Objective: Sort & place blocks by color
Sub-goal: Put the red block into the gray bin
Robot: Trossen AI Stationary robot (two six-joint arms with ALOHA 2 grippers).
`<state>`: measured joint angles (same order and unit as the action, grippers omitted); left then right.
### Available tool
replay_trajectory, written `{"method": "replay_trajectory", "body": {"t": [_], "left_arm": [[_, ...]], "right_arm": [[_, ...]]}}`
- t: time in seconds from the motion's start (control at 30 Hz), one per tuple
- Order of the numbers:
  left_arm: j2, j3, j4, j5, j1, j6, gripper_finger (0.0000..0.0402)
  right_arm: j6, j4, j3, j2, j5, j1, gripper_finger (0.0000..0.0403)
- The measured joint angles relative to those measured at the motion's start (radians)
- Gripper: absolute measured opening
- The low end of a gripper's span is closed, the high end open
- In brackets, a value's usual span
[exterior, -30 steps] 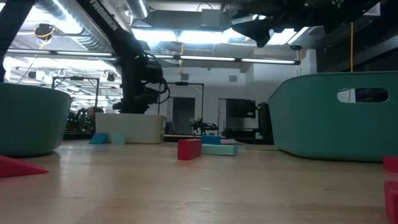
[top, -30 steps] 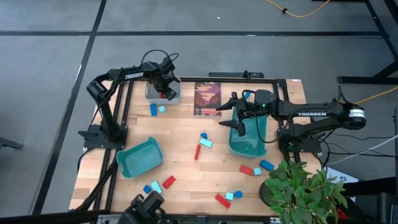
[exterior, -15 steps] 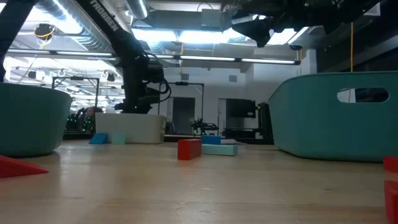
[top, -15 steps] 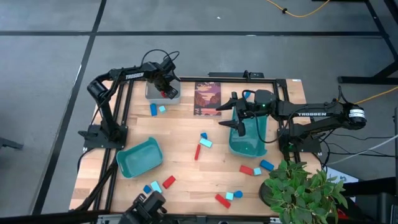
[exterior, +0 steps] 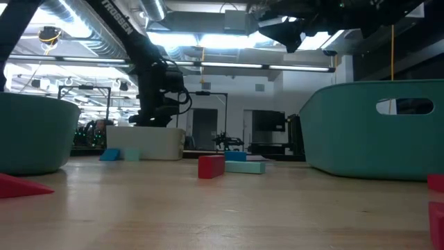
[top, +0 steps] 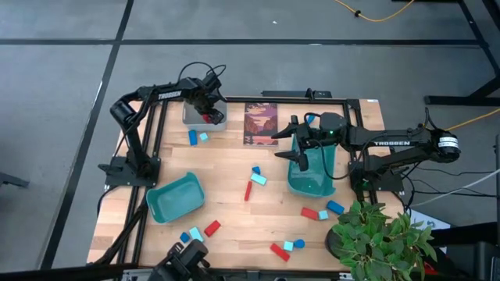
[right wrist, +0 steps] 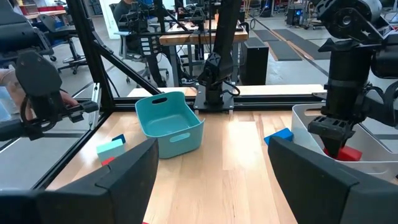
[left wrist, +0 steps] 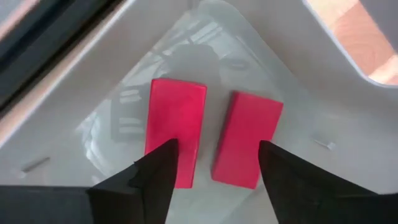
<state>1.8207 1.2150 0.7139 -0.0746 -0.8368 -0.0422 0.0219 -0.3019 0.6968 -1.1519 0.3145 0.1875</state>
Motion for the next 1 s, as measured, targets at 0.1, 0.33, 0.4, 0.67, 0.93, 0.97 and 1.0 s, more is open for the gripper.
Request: {"method": "replay_trajectory", "body": {"t": [0.1, 0.33, 0.4, 0.67, 0.93, 0.97, 1.0], "left_arm": [[0.002, 0.037, 0.022, -0.003, 0.0, 0.0, 0.0231], [-0.009, 0.172, 0.177, -0.046, 0.0, 0.019, 0.0235], [-0.039, 0.206, 0.193, -0.07, 0.007, 0.018, 0.0234], [-0.325, 0.159, -0.045, -0.155, 0.114, 0.038, 0.0233], [-0.7, -0.257, -0.668, -0.21, 0.348, -0.003, 0.0233], [-0.736, -0.317, -0.746, -0.209, 0.38, -0.009, 0.0232], [-0.769, -0.376, -0.831, -0.209, 0.411, -0.015, 0.0231]], "right_arm": [[0.0, 0.0, 0.0, 0.0, 0.0, 0.0, 0.0307], [0.0, 0.0, 0.0, 0.0, 0.0, 0.0, 0.0307], [0.0, 0.0, 0.0, 0.0, 0.0, 0.0, 0.0307], [0.0, -0.003, 0.0, 0.001, 0.0, 0.0, 0.0307], [0.002, -0.023, 0.0, 0.001, 0.001, 0.0, 0.0307], [0.003, -0.025, 0.0, 0.001, 0.001, 0.0, 0.0307], [0.004, -0.027, 0.0, 0.001, 0.001, 0.0, 0.0307]]}}
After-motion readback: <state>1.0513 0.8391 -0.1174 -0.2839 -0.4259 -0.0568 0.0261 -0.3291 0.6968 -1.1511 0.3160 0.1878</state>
